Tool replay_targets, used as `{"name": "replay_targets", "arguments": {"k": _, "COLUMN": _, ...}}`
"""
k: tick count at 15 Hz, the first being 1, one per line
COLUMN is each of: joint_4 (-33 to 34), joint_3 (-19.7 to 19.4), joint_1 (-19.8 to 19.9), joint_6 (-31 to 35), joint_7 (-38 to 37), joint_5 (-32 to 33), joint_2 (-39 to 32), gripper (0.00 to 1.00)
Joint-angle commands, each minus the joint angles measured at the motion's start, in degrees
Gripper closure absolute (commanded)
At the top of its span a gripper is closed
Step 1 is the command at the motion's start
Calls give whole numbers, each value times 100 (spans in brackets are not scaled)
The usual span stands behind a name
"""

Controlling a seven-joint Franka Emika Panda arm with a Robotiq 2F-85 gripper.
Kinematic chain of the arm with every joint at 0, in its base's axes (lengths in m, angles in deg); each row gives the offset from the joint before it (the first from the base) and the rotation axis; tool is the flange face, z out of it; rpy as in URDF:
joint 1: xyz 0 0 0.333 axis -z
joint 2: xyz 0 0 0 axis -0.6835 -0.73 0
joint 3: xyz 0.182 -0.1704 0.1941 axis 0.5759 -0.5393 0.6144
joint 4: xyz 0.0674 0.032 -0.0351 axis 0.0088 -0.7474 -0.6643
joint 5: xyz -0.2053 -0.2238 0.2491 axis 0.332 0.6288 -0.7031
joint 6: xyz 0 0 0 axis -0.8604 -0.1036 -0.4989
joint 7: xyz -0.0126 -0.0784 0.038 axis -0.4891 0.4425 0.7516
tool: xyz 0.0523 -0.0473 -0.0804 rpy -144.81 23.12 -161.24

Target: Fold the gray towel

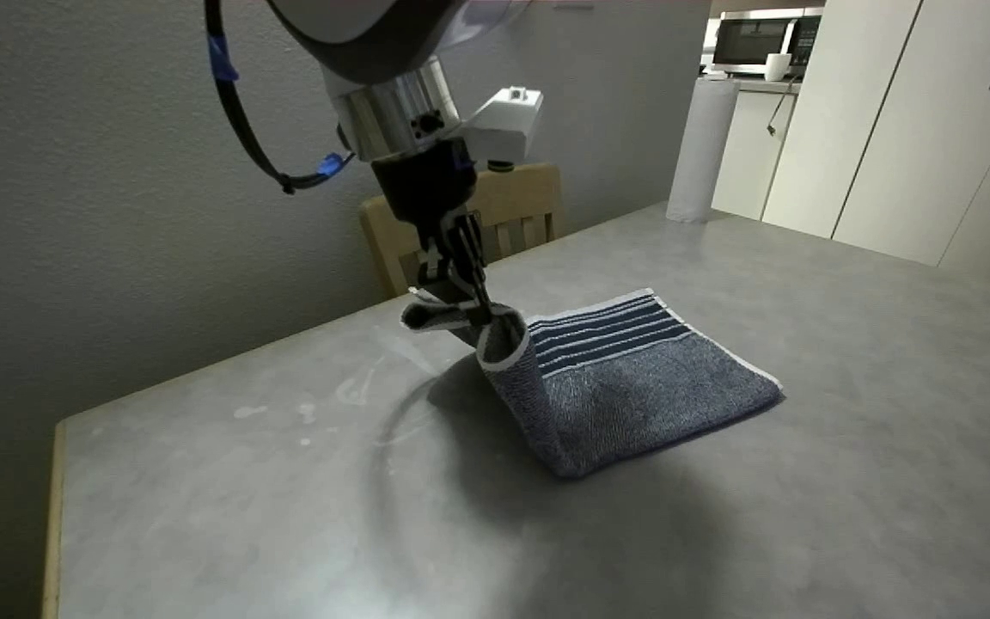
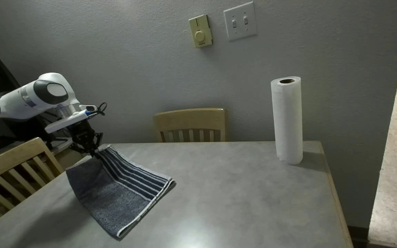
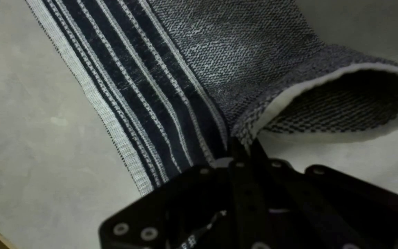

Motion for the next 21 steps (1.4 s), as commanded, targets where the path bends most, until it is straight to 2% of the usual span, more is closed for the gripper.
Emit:
{"name": "replay_targets", "arguments": {"k": 1, "joint_4": 0, "joint_3": 0, "joint_1": 0, "joint_6": 0, "joint_7": 0, "joint_5": 0, "joint_2": 0, "gripper": 94}}
{"name": "replay_targets", "arguments": {"k": 2, "joint_4": -1, "joint_3": 0, "joint_1": 0, "joint_6": 0, "joint_7": 0, "joint_5": 0, "joint_2": 0, "gripper": 99}}
{"name": "replay_targets", "arguments": {"k": 13, "joint_4": -11, "joint_3": -110, "joint_1": -68, "joint_6": -39, "joint_7": -284, "joint_5": 82, "joint_2": 250, "gripper": 99}}
{"name": "replay_targets", "arguments": {"k": 21, "joint_4": -424, "joint_3": -130, "joint_1": 119, "joint_6": 412, "joint_7": -269, "joint_5": -47, "joint_2": 790, "gripper": 99}}
